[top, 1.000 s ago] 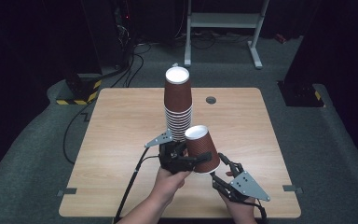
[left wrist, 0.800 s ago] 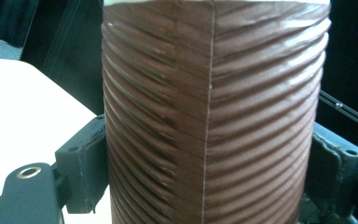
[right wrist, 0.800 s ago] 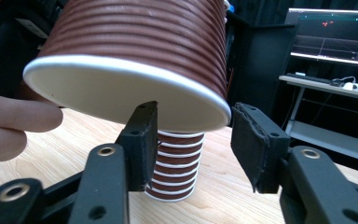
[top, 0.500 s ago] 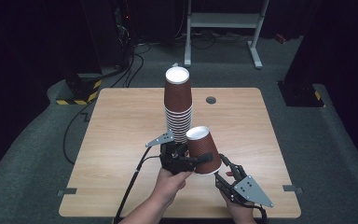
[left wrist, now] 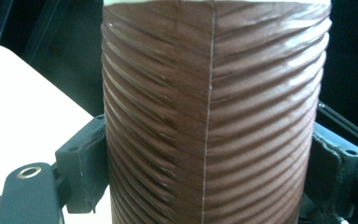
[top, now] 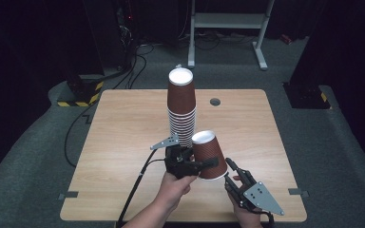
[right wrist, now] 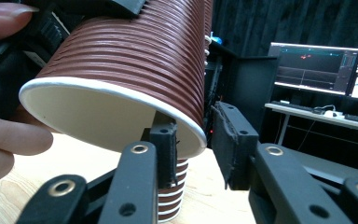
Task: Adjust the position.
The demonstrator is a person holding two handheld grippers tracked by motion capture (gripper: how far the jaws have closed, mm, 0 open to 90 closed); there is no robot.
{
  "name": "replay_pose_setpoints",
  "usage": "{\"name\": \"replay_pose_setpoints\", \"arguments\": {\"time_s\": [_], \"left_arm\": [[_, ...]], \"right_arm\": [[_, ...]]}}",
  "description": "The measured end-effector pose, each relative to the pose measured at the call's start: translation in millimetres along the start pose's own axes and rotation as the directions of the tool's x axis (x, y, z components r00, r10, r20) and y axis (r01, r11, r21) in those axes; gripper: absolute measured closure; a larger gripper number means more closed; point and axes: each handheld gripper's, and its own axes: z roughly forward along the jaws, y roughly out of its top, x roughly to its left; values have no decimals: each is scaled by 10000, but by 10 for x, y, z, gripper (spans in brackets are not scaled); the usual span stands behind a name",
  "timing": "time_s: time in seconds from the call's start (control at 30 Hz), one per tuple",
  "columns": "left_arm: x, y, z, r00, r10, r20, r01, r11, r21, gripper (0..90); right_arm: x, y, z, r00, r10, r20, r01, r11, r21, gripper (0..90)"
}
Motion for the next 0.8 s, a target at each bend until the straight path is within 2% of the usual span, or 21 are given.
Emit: {"name": "replay_pose_setpoints", "arguments": {"time_s": [0.2, 0.53, 0.63, 0.7, 0.8], "left_arm": [[10, -10, 6, 9999, 72, -100, -71, 9999, 94, 158], [37, -12, 25, 9999, -139, 64, 139, 9999, 58, 155], [7, 6, 41, 9998, 122, -166, -121, 9999, 105, 149], [-21, 18, 44, 9974, 459, -551, -455, 9989, 84, 122], [-34, 26, 57, 9959, 678, -591, -667, 9976, 207, 116]], "right_arm": [[-28, -22, -14, 9999, 172, 3, -172, 9998, 29, 772], [-21, -3, -36, 9995, -170, 254, 166, 9997, 171, 816], [-19, -12, -30, 9992, -249, 313, 242, 9994, 237, 830], [-27, -18, -30, 9992, -221, 347, 212, 9994, 255, 847], [-46, -9, -43, 9989, -230, 406, 220, 9995, 238, 848]]}}
